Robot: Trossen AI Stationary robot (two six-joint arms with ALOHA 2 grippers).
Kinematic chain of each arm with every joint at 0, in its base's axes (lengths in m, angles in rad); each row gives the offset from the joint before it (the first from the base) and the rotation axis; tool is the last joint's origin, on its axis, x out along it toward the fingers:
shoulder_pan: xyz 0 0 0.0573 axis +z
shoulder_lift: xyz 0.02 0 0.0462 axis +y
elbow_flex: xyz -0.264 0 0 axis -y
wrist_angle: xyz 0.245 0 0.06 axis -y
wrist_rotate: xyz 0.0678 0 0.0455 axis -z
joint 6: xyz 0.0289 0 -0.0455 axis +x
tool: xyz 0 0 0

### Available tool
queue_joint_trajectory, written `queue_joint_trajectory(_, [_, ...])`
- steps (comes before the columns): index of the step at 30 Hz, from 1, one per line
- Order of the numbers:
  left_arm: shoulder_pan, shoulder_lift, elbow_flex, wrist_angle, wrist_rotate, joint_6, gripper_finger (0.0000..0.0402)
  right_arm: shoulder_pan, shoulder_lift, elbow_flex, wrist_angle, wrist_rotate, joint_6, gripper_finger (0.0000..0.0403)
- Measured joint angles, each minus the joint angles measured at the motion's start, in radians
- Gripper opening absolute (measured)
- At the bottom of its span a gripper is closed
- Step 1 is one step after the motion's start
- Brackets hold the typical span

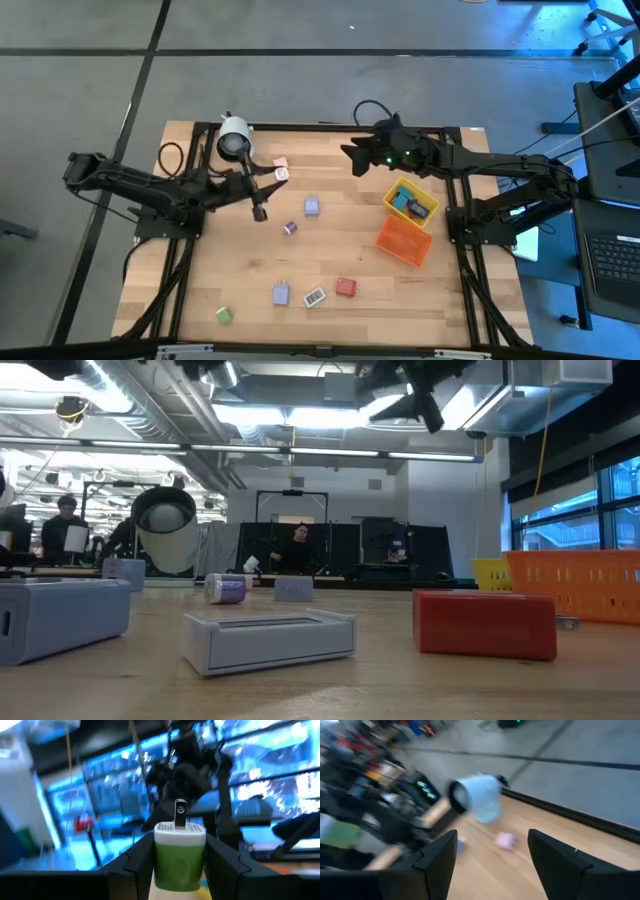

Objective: Pick & Place Office items
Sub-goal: Put the top green charger adapter into the orange basket

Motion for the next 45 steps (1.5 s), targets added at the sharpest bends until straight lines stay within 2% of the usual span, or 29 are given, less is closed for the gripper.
queue_joint_trajectory(3, [0.018, 0.026, 0.000, 0.039, 0.087, 0.057, 0.0136, 0.009, 0.016, 0.000, 0.120, -0.031, 0.000, 0.0246])
queue_joint_trajectory(5, [0.027, 0.053, 0.000, 0.062, 0.098, 0.076, 0.0136, 0.015, 0.036, 0.000, 0.211, -0.060, 0.000, 0.0246])
queue_joint_trajectory(9, [0.060, 0.120, 0.000, 0.125, 0.081, 0.141, 0.0136, 0.016, 0.100, 0.000, 0.375, -0.207, 0.001, 0.0246])
queue_joint_trajectory(12, [0.084, 0.171, 0.019, 0.183, 0.109, 0.179, 0.0136, 0.014, 0.156, 0.000, 0.471, -0.297, 0.023, 0.0246])
queue_joint_trajectory(17, [0.102, 0.235, 0.078, 0.180, 0.157, 0.234, 0.0136, 0.001, 0.229, 0.000, 0.529, -0.353, 0.149, 0.0259])
queue_joint_trajectory(21, [0.102, 0.260, 0.094, 0.178, 0.159, 0.270, 0.0136, -0.021, 0.250, 0.000, 0.529, -0.425, 0.260, 0.0286])
queue_joint_trajectory(24, [0.102, 0.262, 0.095, 0.178, 0.152, 0.272, 0.0137, -0.034, 0.252, 0.000, 0.531, -0.473, 0.281, 0.0306])
queue_joint_trajectory(29, [0.106, 0.259, 0.095, 0.179, 0.131, 0.275, 0.0137, -0.034, 0.252, 0.000, 0.567, -0.506, 0.281, 0.0322])
queue_joint_trajectory(39, [0.152, 0.259, 0.095, 0.226, 0.137, 0.289, 0.0137, -0.034, 0.251, 0.000, 0.576, -0.516, 0.301, 0.0324])
queue_joint_trajectory(45, [0.187, 0.260, 0.095, 0.235, 0.208, 0.270, 0.0137, -0.034, 0.251, 0.000, 0.608, -0.517, 0.314, 0.0324])
